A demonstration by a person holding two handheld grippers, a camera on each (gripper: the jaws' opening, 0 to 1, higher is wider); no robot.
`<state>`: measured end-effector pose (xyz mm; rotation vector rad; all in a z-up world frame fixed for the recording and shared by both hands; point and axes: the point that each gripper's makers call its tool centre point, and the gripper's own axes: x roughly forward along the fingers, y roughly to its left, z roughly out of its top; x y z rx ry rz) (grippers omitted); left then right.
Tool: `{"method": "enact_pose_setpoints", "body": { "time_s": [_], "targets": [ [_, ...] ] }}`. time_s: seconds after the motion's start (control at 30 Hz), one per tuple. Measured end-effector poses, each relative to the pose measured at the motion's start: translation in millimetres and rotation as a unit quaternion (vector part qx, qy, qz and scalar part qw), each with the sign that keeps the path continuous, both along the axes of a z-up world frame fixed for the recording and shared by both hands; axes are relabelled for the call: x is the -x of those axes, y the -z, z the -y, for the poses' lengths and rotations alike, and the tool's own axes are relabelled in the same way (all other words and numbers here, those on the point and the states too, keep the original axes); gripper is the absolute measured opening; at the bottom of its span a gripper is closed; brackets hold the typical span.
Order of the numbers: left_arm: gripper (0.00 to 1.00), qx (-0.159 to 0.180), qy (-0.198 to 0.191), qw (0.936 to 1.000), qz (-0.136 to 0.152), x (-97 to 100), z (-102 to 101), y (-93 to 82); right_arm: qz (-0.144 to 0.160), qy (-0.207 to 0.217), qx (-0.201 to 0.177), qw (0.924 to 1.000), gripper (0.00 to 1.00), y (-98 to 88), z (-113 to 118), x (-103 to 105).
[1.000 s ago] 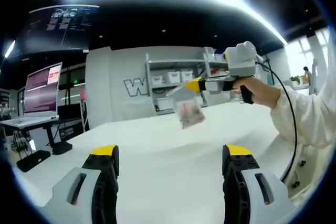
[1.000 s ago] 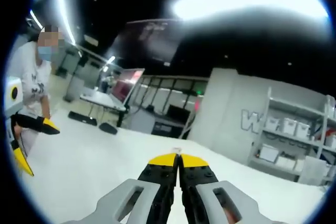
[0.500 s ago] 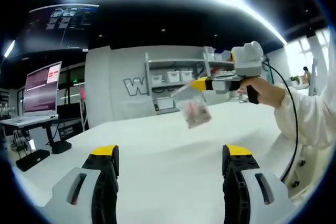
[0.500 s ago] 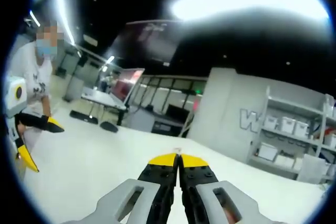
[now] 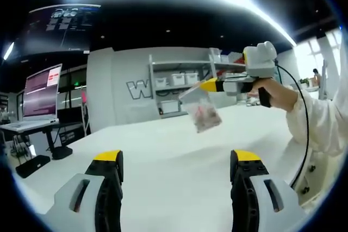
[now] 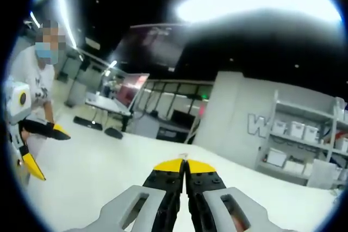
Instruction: Open the resealable bag by pulling the two sides of the seal apart until the entire bag opening is separated and visibly accessible.
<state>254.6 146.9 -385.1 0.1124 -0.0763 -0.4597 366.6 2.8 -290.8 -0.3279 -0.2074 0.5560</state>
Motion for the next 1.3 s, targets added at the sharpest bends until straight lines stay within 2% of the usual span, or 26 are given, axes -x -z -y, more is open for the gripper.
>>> {"method": "enact_pose_setpoints", "body": {
  "time_s": [0.33,0.7,1.3],
  "targets": [
    [0.79,-0.001,0.001,1.0,0.0,0.1,-1,-1.5,-0.01,-0.009,-0.006,0.9999,0.0,3.9,4,17],
    [0.79,-0.003,0.002,1.0,0.0,1.6,0,-1.5,0.001,-0.015,-0.004,0.9999,0.0,-1.1,3,32],
    [0.79,-0.004,0.001,1.0,0.0,1.9,0,-0.4,-0.004,-0.023,0.002,0.9997,0.0,9.8,3,54]
  ]
}}
